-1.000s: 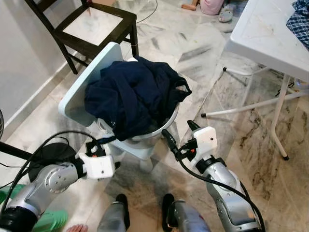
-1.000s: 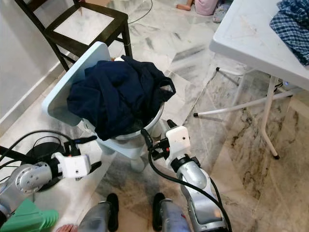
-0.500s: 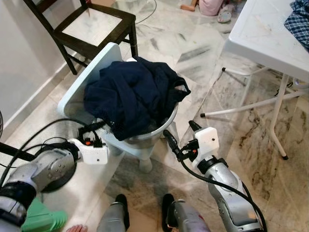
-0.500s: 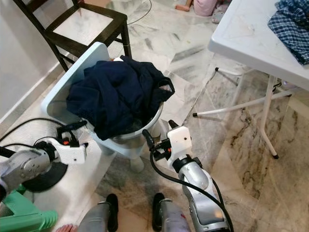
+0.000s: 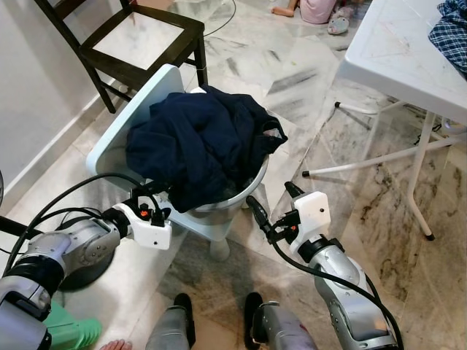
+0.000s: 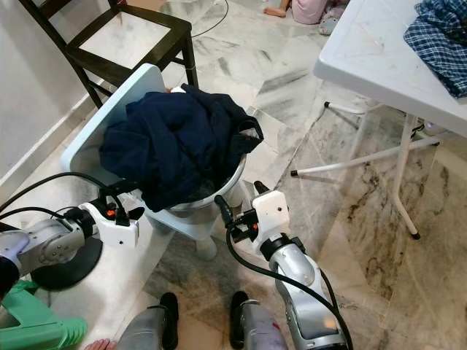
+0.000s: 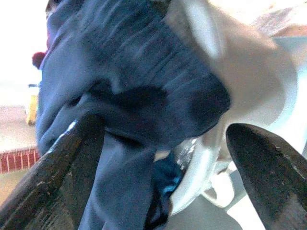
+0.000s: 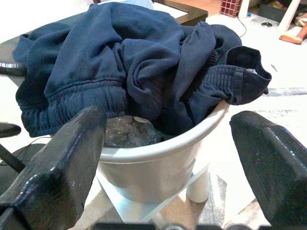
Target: Hang hanger
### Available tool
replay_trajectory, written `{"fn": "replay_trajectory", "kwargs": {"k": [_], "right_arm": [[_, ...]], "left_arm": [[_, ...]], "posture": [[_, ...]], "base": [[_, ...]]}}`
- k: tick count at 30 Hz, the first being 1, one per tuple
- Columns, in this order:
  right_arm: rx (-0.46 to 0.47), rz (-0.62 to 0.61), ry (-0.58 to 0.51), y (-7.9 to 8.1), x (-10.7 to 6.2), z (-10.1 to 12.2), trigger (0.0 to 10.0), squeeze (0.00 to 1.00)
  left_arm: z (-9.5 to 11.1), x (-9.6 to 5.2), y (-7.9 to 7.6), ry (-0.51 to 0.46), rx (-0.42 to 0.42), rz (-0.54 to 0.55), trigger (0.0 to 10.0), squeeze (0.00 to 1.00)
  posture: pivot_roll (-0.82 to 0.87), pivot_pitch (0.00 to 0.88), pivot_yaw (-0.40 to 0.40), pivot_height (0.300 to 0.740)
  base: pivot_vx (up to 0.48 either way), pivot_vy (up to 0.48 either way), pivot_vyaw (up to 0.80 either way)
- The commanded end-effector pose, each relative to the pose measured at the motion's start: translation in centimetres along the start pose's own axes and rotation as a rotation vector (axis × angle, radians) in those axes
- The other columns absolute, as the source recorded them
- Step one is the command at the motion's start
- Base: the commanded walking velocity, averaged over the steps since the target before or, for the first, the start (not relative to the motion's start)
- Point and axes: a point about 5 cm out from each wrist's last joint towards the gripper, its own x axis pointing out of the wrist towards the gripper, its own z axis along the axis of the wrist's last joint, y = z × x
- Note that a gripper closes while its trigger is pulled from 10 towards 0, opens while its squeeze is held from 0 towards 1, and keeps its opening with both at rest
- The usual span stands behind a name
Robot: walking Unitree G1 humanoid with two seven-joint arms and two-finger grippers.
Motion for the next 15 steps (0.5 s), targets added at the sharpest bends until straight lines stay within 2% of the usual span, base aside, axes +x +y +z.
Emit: {"fn": "replay_trajectory", "kwargs": {"k": [1,4,7,8,9,10,11,15], "right_arm": [[0.0,0.0,0.015,0.1,-0.3,-0.3,10.0,0.0],[0.001,-0.002,0.015,0.1,-0.4,-0.3,10.0,0.0],[0.001,-0.004,0.016,0.1,-0.4,-0.3,10.0,0.0],[0.001,-0.004,0.016,0.2,-0.5,-0.3,10.0,0.0],[0.0,-0.005,0.018,0.1,-0.5,-0.3,10.0,0.0],[0.0,-0.005,0.018,0.1,-0.5,-0.3,10.0,0.0],[-0.002,-0.007,0.021,0.1,-0.6,-0.3,10.0,0.0],[-0.013,-0.019,0.029,-0.2,-0.6,-0.4,10.0,0.0]], "left_arm": [[0.2,-0.3,-0.8,-0.032,0.022,-0.024,10.0,0.0],[0.3,-0.3,-0.9,-0.041,0.03,-0.02,10.0,0.0],[0.4,-0.4,-1.7,-0.051,0.048,-0.06,10.0,0.0],[0.5,-0.4,-2.1,-0.051,0.059,-0.079,9.1,0.0],[0.4,-0.4,-2.5,-0.043,0.066,-0.101,1.1,0.0],[0.4,-0.4,-2.5,-0.043,0.066,-0.101,1.1,0.0],[0.3,-0.3,-2.6,-0.03,0.081,-0.117,0.0,0.0],[-0.3,-0.3,-2.6,0.004,0.102,-0.126,0.0,0.0]], "posture": [[0.06,0.323,-0.049,0.74],[0.06,0.323,-0.048,0.74],[0.06,0.327,-0.049,0.74],[0.05,0.33,-0.05,0.74],[0.05,0.332,-0.052,0.74],[0.05,0.332,-0.052,0.74],[0.05,0.332,-0.055,0.74],[0.04,0.33,-0.053,0.74]], "base": [[0.0,0.0,0.0],[0.0,0.0,0.0],[0.0,0.0,0.0],[0.0,0.0,0.0],[0.0,0.0,0.0],[0.0,0.0,0.0],[0.0,0.0,0.0],[0.0,0.0,0.0]]}}
